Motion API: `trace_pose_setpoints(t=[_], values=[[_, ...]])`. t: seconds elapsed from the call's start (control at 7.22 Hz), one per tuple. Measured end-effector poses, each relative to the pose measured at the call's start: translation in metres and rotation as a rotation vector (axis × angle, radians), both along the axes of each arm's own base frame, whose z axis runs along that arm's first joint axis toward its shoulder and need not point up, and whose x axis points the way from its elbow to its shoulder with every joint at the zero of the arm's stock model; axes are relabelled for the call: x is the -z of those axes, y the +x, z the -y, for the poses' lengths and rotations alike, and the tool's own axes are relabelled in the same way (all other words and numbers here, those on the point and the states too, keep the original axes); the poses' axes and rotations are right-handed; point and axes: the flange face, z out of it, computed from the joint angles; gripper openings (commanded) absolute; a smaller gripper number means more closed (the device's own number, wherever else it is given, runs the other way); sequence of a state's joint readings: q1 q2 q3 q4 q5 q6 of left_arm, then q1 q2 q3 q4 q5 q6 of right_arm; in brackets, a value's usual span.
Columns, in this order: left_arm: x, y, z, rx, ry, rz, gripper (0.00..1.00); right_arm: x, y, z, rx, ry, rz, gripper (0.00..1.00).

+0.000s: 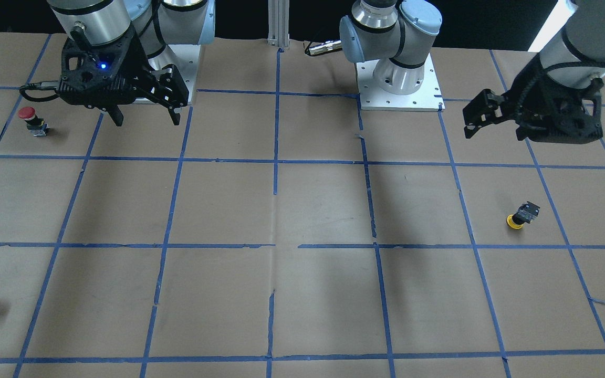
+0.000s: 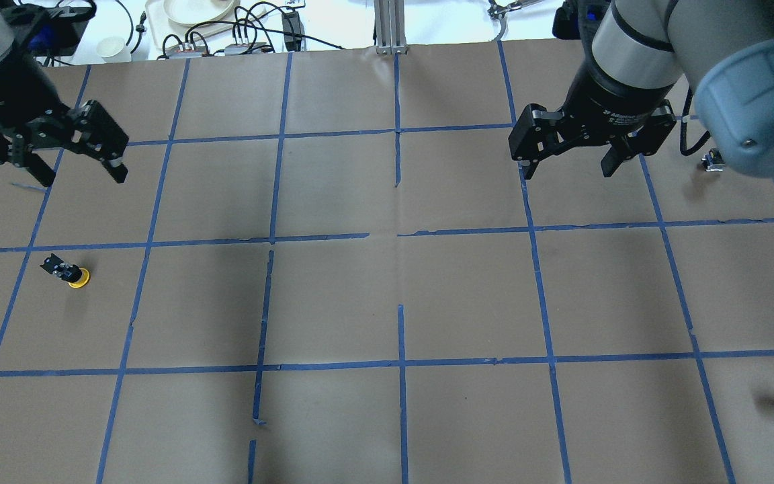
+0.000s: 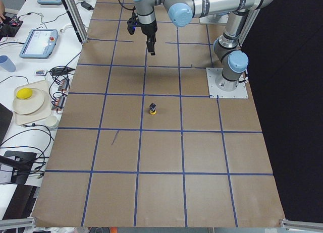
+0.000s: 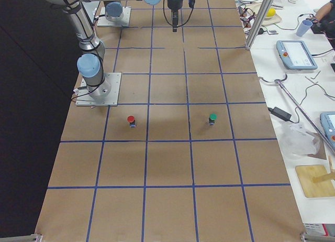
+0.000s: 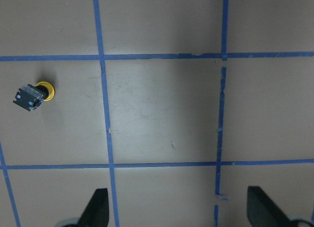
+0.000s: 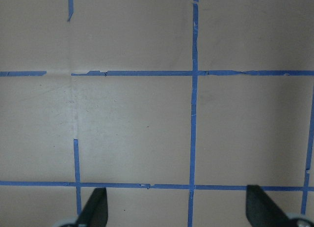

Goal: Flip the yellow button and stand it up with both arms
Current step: 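Move the left gripper down toward the yellow button lying on its side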

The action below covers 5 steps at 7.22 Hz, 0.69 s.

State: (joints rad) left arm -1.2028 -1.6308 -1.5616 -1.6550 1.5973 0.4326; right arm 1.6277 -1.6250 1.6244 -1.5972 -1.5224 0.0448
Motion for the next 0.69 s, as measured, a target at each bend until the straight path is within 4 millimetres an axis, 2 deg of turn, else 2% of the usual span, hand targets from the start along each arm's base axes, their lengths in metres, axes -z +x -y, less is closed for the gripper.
trace_pose_setpoints(t=[0.28, 0.55, 0.69], values=[[0.056, 0.041, 0.009, 0.092, -0.01, -0.006, 1.0, -0.002, 0.001, 0.0, 0.0, -0.003, 0.005, 1.0], [0.116, 0.097, 0.005, 0.15, -0.021, -0.011, 1.0, -0.002, 0.0, 0.0, 0.0, -0.003, 0.001, 1.0], [0.14, 0.115, 0.005, 0.201, -0.048, 0.001, 1.0, -0.001, 0.0, 0.0, 0.0, -0.003, 0.001, 1.0]])
